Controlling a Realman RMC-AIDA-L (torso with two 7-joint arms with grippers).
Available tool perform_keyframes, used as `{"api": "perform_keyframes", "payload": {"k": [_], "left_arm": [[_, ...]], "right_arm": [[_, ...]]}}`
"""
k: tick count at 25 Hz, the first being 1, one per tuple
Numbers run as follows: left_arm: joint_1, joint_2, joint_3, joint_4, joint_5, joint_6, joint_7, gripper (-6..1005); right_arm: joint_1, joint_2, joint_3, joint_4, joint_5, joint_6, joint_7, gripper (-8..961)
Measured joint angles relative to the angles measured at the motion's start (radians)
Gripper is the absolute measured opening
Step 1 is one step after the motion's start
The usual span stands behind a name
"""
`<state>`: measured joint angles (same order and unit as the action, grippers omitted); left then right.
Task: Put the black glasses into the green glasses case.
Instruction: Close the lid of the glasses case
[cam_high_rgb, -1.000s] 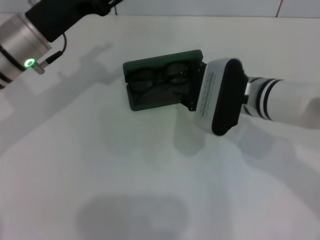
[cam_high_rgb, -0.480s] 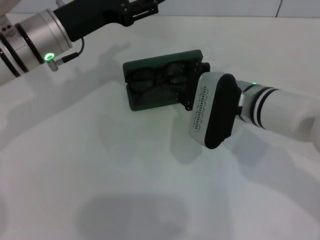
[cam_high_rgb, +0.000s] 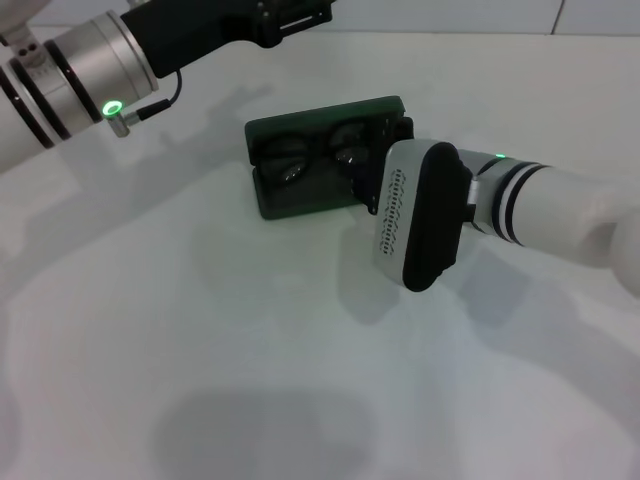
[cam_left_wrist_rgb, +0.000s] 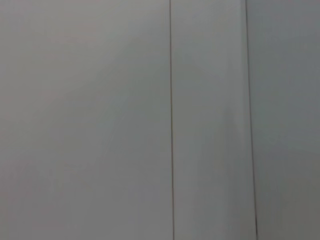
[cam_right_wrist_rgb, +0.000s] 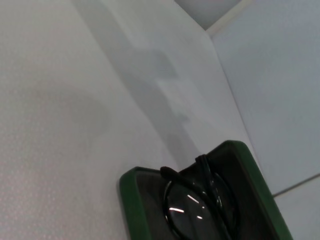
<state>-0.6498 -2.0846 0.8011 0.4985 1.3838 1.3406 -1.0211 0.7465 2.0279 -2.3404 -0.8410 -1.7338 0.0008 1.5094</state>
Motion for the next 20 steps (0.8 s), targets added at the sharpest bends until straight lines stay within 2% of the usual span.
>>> {"api": "perform_keyframes", "payload": {"k": [7,20], "left_arm": [[-0.002,0.000,0.001,0.000,0.000,0.000,0.002,888],[-0.005,0.000,0.001,0.000,0.000,0.000,0.007,889]], "right_arm": [[0.008,0.000,-0.045,-0.013,-0.006,0.020,0.000,361],[0.019,0.000,-0.050,0.010,-0.026,0.024,0.000,354]]}}
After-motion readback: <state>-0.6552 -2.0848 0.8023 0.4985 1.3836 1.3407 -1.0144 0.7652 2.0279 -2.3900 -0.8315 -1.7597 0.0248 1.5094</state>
